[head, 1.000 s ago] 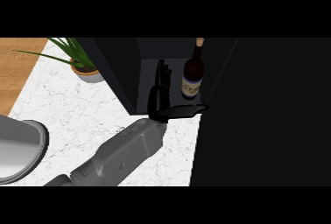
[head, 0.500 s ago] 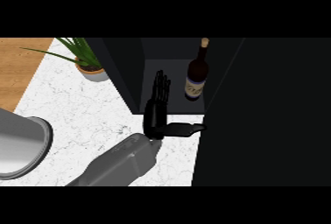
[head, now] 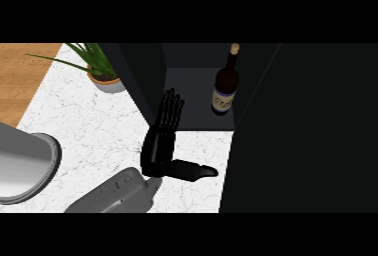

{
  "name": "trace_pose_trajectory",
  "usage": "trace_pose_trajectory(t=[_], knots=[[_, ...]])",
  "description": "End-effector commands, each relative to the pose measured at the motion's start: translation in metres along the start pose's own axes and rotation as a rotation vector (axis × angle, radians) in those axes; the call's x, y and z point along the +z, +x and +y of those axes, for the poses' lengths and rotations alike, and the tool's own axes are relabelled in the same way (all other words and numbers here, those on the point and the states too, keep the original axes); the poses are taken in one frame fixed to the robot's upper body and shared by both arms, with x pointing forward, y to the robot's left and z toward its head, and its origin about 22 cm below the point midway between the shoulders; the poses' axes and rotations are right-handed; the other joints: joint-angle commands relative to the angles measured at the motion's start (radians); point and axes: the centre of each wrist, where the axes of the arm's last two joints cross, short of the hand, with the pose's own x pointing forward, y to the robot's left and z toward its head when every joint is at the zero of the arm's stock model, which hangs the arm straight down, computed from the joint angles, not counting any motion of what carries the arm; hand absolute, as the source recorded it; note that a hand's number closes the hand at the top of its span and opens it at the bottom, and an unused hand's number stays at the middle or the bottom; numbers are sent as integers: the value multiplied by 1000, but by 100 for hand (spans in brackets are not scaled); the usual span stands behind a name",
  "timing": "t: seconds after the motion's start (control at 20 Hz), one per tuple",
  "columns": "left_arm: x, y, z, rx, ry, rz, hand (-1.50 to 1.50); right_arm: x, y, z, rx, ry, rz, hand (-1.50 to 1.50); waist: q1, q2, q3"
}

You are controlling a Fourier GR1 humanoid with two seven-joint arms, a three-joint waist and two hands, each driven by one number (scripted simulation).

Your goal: Pick up the wine, place it into the cabinet and close the cabinet

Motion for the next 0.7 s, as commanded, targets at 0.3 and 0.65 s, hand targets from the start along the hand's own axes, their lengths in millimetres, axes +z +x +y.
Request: trace_pose_trajectory(t=[0.3, 0.65], knots=[[47, 51, 32, 28, -128, 13, -150, 9, 6, -8, 71, 188, 0, 150, 2, 0, 0], [77, 92, 69, 44, -150, 20, 150, 30, 9, 2, 29, 368, 34, 150, -2, 0, 0]])
